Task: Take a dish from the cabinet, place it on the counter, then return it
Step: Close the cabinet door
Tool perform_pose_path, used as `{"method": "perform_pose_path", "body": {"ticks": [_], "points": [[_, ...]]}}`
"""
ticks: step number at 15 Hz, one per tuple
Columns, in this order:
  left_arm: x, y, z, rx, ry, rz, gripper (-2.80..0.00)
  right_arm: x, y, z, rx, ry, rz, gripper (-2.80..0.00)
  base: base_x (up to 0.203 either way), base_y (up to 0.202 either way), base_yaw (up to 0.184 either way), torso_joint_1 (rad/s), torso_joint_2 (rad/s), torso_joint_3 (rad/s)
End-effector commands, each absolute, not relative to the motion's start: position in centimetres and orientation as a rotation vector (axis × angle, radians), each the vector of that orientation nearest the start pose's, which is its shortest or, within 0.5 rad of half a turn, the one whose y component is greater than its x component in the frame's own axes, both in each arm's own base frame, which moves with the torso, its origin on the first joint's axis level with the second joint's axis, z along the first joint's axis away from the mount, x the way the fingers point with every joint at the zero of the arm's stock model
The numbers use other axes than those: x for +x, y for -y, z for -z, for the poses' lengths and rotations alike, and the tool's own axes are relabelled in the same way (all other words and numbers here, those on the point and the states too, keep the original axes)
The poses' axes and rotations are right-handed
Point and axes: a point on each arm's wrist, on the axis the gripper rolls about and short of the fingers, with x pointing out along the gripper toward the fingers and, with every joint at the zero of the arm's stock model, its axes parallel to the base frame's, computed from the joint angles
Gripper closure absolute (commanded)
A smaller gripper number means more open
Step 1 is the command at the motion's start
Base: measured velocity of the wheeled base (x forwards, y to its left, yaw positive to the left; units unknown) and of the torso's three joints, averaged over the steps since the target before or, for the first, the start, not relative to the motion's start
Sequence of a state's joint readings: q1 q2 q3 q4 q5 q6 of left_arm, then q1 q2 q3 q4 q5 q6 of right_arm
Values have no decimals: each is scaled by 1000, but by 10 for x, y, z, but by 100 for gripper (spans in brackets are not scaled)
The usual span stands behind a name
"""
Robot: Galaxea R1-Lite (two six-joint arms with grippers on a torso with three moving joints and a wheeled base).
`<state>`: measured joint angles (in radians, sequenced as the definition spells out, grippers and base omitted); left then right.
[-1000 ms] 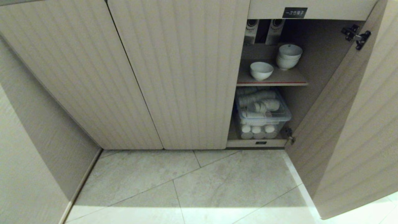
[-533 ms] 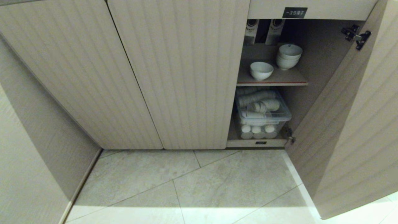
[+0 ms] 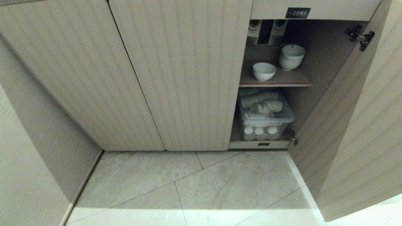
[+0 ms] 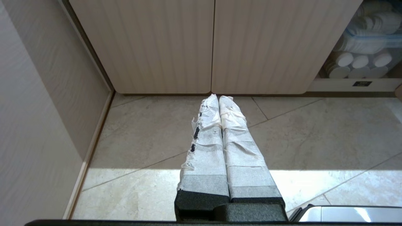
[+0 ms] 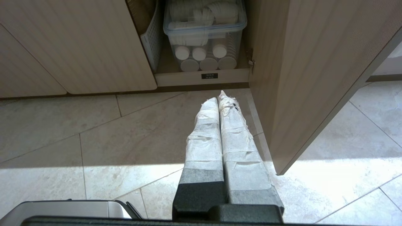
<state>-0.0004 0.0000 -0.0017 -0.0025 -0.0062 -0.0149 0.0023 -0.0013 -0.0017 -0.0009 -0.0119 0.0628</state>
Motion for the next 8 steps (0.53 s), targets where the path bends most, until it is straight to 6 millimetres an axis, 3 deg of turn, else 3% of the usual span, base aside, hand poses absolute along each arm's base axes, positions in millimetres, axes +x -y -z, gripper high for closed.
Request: {"method": "perform_pose_path", "body": {"ticks": [1, 3, 8], "points": [[-23, 0, -76, -15, 5, 6, 0, -23, 0, -76, 63, 3, 9, 0, 0, 0, 0, 0, 0, 0], [-23, 0, -76, -14, 5, 8, 0, -23, 0, -76, 63, 3, 11, 0, 1, -52, -1, -5, 0, 0], [-23, 0, -76, -14, 5, 8, 0, -23, 0, -76, 64, 3, 10, 0, 0, -188, -1, 3, 2, 1]]}}
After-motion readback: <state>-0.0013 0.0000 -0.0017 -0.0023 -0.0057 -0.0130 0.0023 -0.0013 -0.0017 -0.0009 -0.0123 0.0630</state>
